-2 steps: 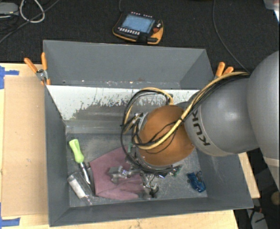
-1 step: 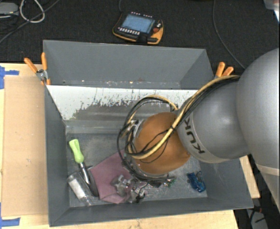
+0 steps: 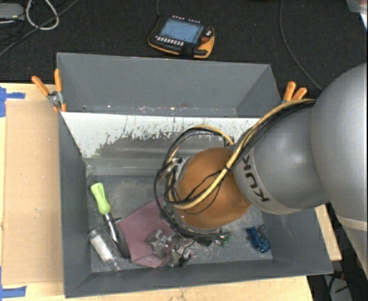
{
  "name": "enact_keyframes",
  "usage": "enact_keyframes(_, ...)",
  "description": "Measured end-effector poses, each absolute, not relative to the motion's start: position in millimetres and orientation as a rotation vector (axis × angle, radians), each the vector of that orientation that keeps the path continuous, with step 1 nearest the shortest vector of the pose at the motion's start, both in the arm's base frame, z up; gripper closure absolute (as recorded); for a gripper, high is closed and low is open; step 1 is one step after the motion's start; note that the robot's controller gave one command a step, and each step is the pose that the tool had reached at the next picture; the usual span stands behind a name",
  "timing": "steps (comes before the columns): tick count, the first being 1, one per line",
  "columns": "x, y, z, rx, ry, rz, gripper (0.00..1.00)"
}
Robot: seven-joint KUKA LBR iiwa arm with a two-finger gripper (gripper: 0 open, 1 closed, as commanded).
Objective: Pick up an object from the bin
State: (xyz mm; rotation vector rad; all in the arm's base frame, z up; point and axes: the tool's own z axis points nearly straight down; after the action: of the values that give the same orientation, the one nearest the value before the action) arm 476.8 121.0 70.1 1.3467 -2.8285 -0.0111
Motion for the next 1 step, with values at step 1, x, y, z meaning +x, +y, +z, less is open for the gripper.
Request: enact_keyframes(1, 474.9, 121.2, 89.0, 1.343, -2.824, -0.013, 1.00)
